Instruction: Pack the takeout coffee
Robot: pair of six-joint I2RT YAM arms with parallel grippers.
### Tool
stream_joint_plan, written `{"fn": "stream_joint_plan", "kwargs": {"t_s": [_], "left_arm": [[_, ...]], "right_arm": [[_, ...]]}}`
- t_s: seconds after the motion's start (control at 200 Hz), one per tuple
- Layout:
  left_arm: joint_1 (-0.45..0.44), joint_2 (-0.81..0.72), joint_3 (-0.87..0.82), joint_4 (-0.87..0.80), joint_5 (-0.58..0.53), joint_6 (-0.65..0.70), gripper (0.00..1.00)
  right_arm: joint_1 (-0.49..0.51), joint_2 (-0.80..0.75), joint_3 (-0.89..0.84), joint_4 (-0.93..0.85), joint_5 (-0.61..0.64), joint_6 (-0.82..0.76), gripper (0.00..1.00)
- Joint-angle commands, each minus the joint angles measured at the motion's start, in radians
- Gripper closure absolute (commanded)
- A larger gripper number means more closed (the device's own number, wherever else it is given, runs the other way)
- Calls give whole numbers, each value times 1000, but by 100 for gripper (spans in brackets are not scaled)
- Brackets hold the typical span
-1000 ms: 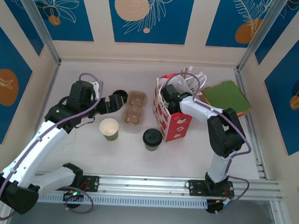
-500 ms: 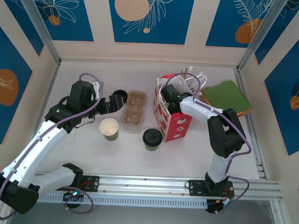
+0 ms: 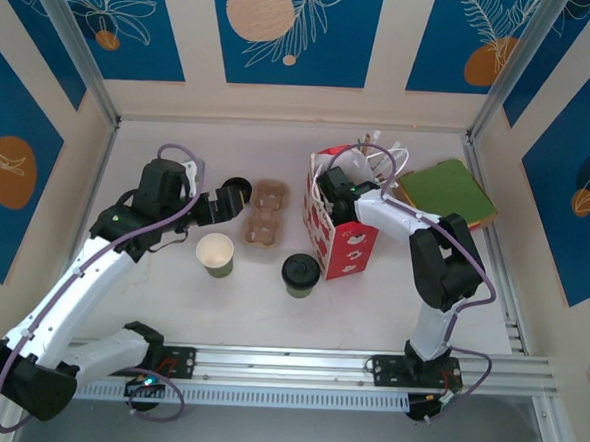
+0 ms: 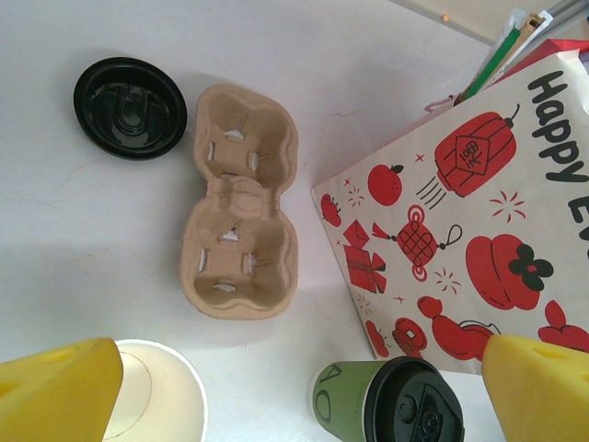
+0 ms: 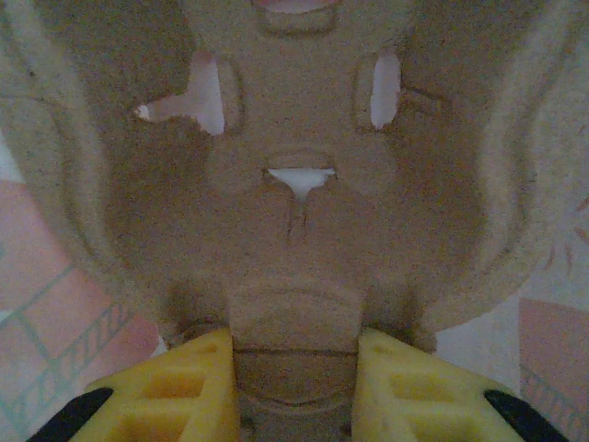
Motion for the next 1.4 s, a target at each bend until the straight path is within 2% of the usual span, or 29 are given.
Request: {"fn": "stream_joint_plan", "kwargs": {"t_s": [0.0,0.87,1.145,1.395], "left_arm": [[-2,1,-1,10,1,14,0],[-4,2,-10,17,3,2,0],[-4,5,8,-2,-3,13,0],[-4,5,14,-7,-4,8,0]], "right_arm": [[0,84,-35,-147,-14,32,71],[2,128,-42,-124,-15,32,71],[10,96,-56,-113,-5,43,61],[12,66,-36,-125,5,48,61]]}}
